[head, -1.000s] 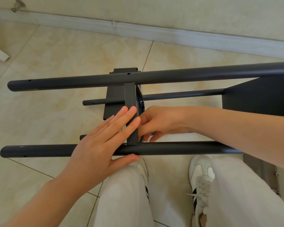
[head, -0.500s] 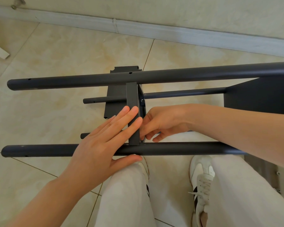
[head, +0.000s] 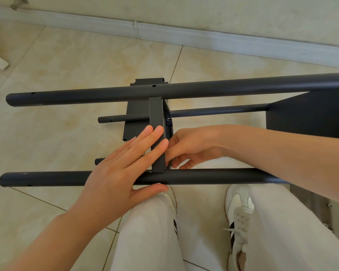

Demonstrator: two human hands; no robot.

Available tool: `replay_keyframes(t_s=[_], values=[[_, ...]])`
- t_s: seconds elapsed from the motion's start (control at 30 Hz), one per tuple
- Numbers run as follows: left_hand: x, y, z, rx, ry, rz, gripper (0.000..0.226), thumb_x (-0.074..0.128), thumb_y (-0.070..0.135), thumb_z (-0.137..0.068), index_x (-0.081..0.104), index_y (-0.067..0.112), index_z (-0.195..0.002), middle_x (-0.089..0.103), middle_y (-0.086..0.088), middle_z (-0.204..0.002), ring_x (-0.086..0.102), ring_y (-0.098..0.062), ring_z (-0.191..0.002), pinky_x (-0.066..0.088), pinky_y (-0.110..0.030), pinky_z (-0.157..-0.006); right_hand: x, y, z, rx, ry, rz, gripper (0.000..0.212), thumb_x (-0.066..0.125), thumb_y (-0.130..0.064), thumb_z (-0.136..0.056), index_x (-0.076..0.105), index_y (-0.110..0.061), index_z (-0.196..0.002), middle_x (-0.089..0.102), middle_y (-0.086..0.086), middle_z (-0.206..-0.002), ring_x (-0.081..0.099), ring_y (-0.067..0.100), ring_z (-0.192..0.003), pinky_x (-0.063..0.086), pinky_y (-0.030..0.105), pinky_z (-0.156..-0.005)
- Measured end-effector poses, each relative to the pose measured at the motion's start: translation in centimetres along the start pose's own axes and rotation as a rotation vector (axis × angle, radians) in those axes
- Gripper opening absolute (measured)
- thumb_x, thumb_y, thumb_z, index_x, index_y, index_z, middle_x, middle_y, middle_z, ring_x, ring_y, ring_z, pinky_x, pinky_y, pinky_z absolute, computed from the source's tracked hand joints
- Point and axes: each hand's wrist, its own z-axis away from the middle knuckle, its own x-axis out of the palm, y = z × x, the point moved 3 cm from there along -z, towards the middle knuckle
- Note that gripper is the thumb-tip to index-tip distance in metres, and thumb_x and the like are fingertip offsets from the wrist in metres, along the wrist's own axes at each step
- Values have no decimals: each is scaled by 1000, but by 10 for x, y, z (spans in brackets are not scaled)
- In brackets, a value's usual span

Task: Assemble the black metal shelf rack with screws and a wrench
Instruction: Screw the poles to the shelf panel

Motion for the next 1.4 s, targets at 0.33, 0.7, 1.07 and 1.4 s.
replay_keyframes(t_s=[0.33,0.7,1.07,1.4], values=[[-1,1,-2,-13,11,4,71,52,57,-90,43,16,-148,36,-2,-159,27,-16,-150,27,-33,-119,-5,-1,3,-11,-12,11,13,68,-14,-90,76,-13,-78,70,0,-79,60,11,-74,53,25,-76],[1,1,-2,-14,-15,-15,71,47,61,-92,39,20,-150,31,2,-161,21,-11,-152,20,-24,-122,-5,2,6,-18,-22,-31,9,67,-13,-90,74,-10,-85,70,2,-83,60,13,-78,53,27,-76],[0,-1,-7,-15,-13,-8,72,47,61,-92,40,19,-150,31,2,-161,19,-10,-152,14,-20,-122,-9,1,5,-21,-46,-116,8,69,-11,-87,75,-6,-86,70,7,-84,63,15,-77,57,27,-79],[0,-1,-7,-11,-12,-5,72,48,61,-90,40,19,-149,32,1,-160,21,-11,-152,16,-22,-122,-5,-1,7,-13,-64,-124,10,64,-10,-92,72,-3,-94,69,9,-88,63,18,-81,56,31,-83]])
